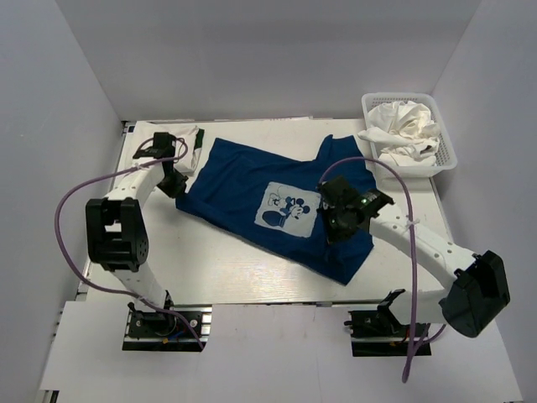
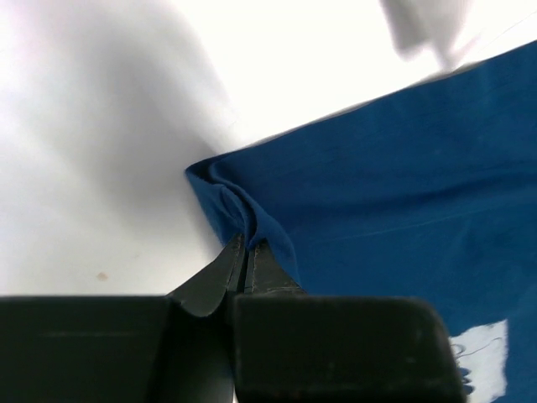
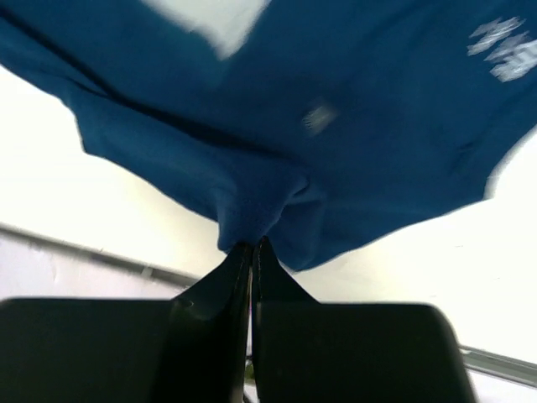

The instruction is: Fold and stack the t-shirts

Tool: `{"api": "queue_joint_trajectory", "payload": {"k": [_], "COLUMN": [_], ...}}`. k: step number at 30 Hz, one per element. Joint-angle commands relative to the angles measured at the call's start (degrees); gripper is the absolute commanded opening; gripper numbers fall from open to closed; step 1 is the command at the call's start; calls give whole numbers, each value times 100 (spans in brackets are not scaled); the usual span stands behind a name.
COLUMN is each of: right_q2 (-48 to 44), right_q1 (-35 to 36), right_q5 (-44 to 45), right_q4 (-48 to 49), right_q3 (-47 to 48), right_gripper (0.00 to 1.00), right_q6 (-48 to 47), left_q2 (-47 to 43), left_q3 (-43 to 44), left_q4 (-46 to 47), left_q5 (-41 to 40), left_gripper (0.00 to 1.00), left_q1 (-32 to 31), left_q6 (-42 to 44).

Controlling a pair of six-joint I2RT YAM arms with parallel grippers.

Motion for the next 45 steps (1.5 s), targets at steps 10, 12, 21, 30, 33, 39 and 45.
{"api": "queue_joint_trajectory", "payload": {"k": [10, 12, 21, 30, 33, 39, 45], "right_q2": [828, 1047, 1680, 2990, 3175, 2043, 1093], "right_q1": [-1289, -1482, -1931, -2071, -2063, -2027, -2027], "right_q5": [-6, -41, 380, 1398, 1628, 261, -1938], "right_q4": [44, 62, 572, 1214, 1065, 1246, 2531], "right_q3": [1077, 1200, 1649, 2772, 3002, 2099, 25], "right_gripper": [0, 0, 0, 44, 60, 89, 89], "right_q6": [-1045, -1089, -1220, -1291, -1152, -712, -88], "left_q2": [1090, 1196, 1425, 1346, 1021, 363, -122], "left_q3": [1552, 1683, 1754, 1754, 1580, 964, 164], "left_q4": [-107, -45, 517, 728, 675, 675, 833], "left_q5": [244, 315, 553, 738, 677, 816, 1133], "left_gripper": [0, 0, 1, 100, 100, 100, 100], "left_q1": [-72, -72, -125, -125, -178, -178, -231], "left_q6": [116, 169, 170, 292, 362, 548, 838]}}
